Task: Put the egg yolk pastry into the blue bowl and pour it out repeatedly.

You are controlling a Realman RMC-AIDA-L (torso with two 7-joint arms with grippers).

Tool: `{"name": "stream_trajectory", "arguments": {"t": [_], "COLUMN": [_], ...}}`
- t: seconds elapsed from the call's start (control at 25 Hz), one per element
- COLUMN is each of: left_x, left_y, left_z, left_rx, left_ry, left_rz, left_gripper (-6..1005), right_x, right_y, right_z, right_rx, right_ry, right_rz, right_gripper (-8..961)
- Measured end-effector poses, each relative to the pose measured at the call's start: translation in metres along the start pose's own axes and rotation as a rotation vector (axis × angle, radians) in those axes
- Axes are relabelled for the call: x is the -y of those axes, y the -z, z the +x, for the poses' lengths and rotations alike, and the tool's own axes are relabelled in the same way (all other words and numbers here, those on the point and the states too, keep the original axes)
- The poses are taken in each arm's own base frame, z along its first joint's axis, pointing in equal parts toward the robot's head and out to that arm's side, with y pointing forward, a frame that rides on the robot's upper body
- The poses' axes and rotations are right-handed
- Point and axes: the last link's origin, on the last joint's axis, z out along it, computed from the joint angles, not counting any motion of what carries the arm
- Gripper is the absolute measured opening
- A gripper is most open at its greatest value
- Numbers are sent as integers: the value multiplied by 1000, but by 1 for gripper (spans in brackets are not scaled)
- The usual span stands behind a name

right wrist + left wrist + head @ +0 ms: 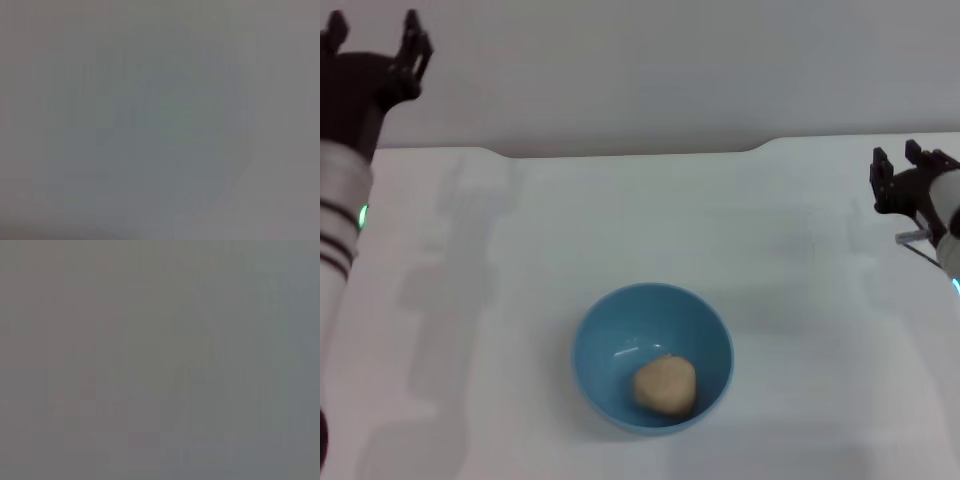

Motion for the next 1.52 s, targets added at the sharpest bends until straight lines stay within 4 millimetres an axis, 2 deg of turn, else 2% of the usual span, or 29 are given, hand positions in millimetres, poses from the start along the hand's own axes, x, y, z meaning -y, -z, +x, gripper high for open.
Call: {"name": "stream_trajectory", "arguments": {"t": [0.24, 0.4, 0.64, 0.88, 1.12, 1.2, 1.36, 1.52], "left_x": [34, 44, 50, 55, 56, 55, 55, 56], "left_y": [32, 50, 72, 84, 83, 82, 81, 81], "left_z": [-37, -54, -66, -69, -72, -72, -72, -72], "left_rx": [-12, -4, -1, -6, 15, 15, 14, 14], "left_ry": [121, 54, -57, -89, -88, -88, -86, -87], "left_rz": [34, -30, -105, -115, -108, -110, -107, -106], "left_gripper": [741, 743, 746, 749, 752, 790, 866, 863], "right_x": [-7, -9, 6, 24, 25, 24, 22, 23], "right_y": [28, 46, 71, 92, 94, 92, 89, 89], "right_z": [16, 30, 51, 77, 79, 78, 75, 74], "right_rx": [145, 193, 187, 132, 128, 129, 134, 142], "right_ry": [-66, -30, -101, -125, -124, -123, -123, -129], "right_rz": [13, 9, 121, 222, 216, 209, 197, 206], "right_gripper": [317, 319, 322, 326, 329, 330, 407, 483]}}
